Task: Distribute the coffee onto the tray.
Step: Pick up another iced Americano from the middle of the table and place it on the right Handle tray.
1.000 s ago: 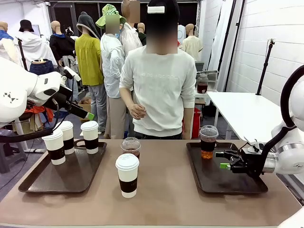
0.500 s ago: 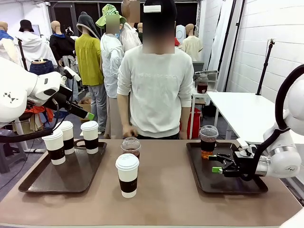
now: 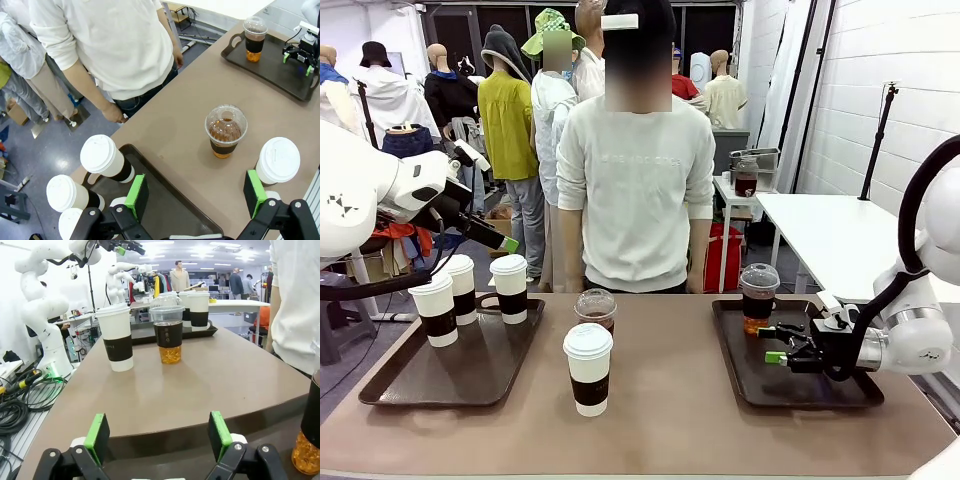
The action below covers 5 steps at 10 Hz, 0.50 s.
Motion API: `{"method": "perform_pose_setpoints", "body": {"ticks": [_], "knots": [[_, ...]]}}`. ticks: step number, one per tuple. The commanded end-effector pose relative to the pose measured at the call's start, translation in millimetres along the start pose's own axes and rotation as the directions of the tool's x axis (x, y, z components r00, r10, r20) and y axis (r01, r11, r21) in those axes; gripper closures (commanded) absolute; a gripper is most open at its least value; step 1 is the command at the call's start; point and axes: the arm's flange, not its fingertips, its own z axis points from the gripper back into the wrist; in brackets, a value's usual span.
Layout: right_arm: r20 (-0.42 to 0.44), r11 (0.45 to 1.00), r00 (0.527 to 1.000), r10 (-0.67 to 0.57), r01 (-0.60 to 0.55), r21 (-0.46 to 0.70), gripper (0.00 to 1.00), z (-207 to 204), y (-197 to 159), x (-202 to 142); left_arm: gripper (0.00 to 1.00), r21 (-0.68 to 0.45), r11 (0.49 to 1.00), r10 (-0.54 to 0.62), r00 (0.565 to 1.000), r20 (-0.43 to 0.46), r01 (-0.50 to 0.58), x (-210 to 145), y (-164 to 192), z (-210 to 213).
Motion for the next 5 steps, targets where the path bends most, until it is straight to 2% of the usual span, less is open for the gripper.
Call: {"method": "perform_pose_setpoints", "body": {"ticks": [1,2,5], "knots": [[0.007,1.000,1.000,-0.001,0.001,0.012,0.00,1.5,2.1,0.9,0.00,-0.008,1.000,0.002,1.000,-0.005,-0.002,-1.0,-0.2,0.7],[0.000,1.000,1.000,0.000,0.000,0.000,0.00,0.0,0.0,0.0,0.00,-0.008,1.000,0.002,1.000,-0.005,-0.002,-1.0,-0.2,0.7],[-0.011,0.999,0.999,-0.034,0.034,-0.025,0.00,-46.3,14.1,16.4,0.00,-0.008,1.000,0.002,1.000,-0.005,-0.002,-1.0,-0.2,0.7]]}}
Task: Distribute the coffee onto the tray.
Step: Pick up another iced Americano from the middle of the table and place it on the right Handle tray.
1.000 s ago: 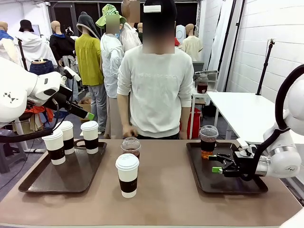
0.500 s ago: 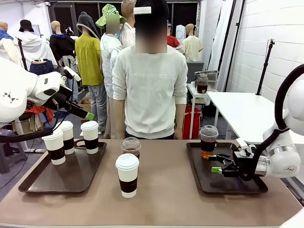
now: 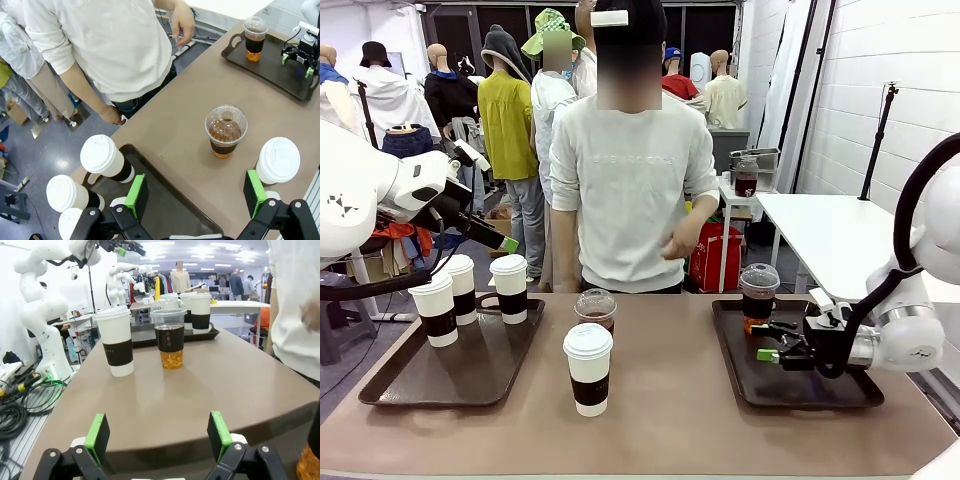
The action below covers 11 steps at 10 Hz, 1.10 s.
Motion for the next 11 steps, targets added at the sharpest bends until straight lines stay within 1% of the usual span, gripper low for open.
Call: {"method": "perform_pose_setpoints", "body": {"ticks": [1,3,5,9,10,11], "knots": [[-0.017,0.999,0.999,-0.042,0.041,-0.018,0.00,-38.6,13.6,11.9,0.00,-0.007,1.000,0.002,1.000,-0.005,-0.002,-1.0,-0.2,0.7],[-0.053,0.999,0.998,-0.032,0.034,0.033,0.00,-77.2,16.7,15.3,0.00,-0.007,1.000,0.002,1.000,-0.005,-0.002,-1.0,-0.2,0.7],[-0.065,0.997,0.997,-0.036,0.041,0.070,0.00,-114.5,15.4,20.4,0.00,-0.007,1.000,0.002,1.000,-0.005,-0.002,-1.0,-0.2,0.7],[-0.048,0.999,0.999,-0.006,0.008,0.048,0.00,-181.7,15.4,28.3,0.00,-0.007,1.000,0.002,1.000,-0.005,-0.002,-1.0,-0.2,0.7],[-0.038,0.999,0.999,-0.011,0.013,0.052,0.00,-193.4,16.3,28.3,0.00,-0.007,1.000,0.002,1.000,-0.005,-0.002,-1.0,-0.2,0.7],[-0.040,0.999,0.999,-0.005,0.006,0.042,0.00,-194.8,16.7,28.7,0.00,-0.007,1.000,0.002,1.000,-0.005,-0.002,-1.0,-0.2,0.7]]}}
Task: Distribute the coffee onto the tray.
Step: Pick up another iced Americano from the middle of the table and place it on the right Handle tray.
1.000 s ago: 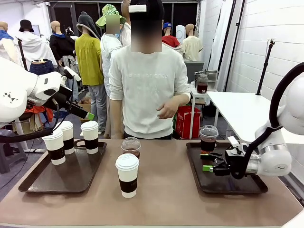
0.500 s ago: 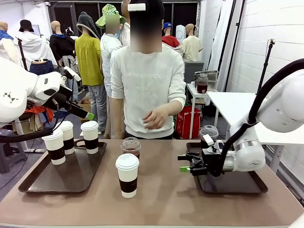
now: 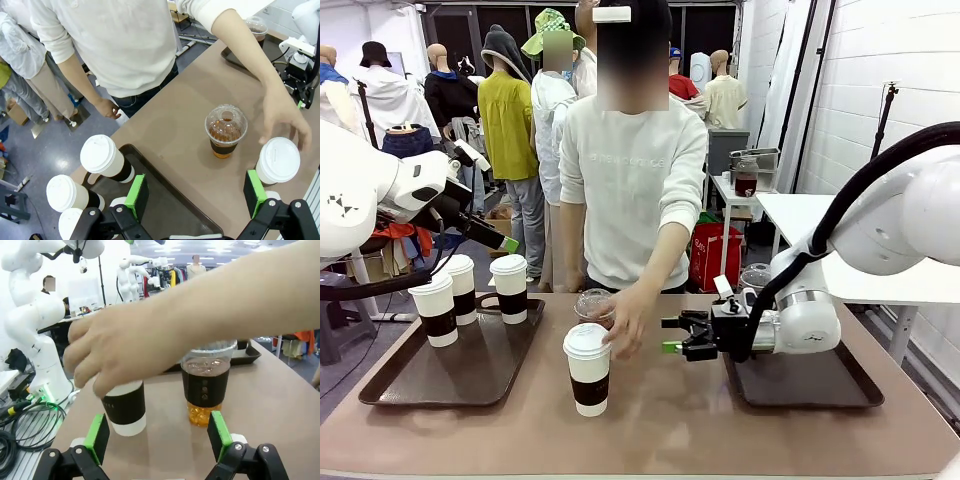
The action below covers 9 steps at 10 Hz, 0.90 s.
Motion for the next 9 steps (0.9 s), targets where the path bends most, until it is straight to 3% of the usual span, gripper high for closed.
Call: {"method": "perform_pose_setpoints", "body": {"ticks": [1,6,9], "knots": [[0.000,0.999,1.000,-0.013,0.013,-0.038,0.00,5.3,-3.6,-2.0,0.00,-0.008,1.000,0.002,1.000,-0.005,-0.002,-1.0,-0.1,0.7],[-0.027,0.999,0.999,-0.041,0.040,-0.037,0.00,71.8,4.8,-8.1,0.00,-0.008,1.000,0.002,1.000,-0.005,-0.002,-1.0,-0.1,0.7],[-0.020,0.997,0.999,-0.048,0.047,-0.058,0.00,82.9,4.3,-13.0,0.00,-0.008,1.000,0.002,1.000,-0.005,-0.002,-1.0,-0.1,0.7]]}}
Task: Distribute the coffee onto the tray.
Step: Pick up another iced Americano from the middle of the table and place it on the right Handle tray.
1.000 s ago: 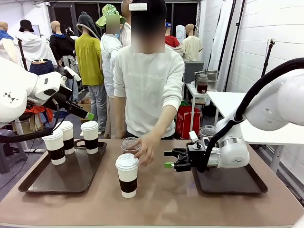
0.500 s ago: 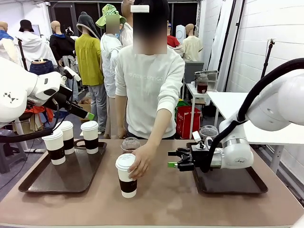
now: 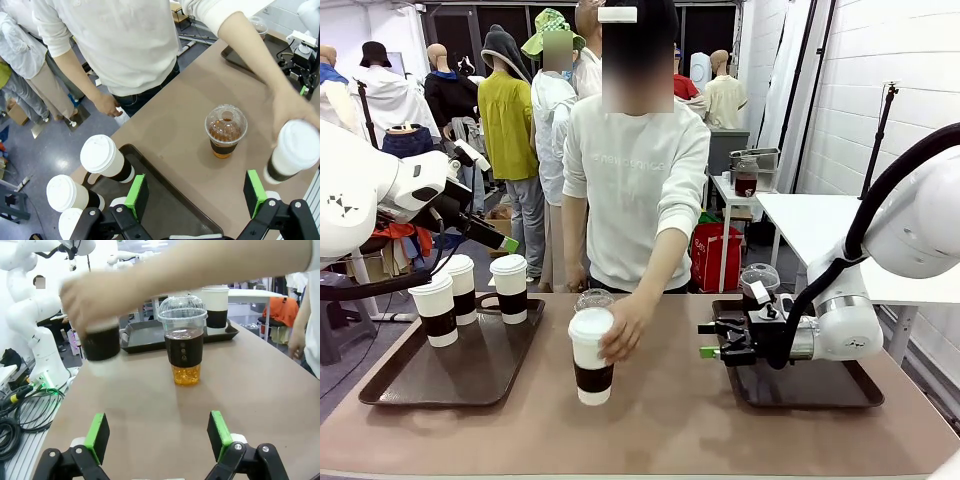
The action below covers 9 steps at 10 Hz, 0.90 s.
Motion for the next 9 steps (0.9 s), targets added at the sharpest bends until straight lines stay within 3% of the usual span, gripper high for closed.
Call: {"method": "perform_pose_setpoints", "body": {"ticks": [1,9], "knots": [[0.000,1.000,1.000,0.002,-0.002,0.004,0.00,-2.1,0.1,0.7,0.00,-0.008,1.000,0.002,1.000,-0.005,-0.002,-1.0,-0.1,0.6],[0.000,1.000,1.000,0.002,-0.002,0.004,0.00,-2.1,0.1,0.7,0.00,-0.008,1.000,0.002,1.000,-0.005,-0.002,-1.0,-0.1,0.6]]}}
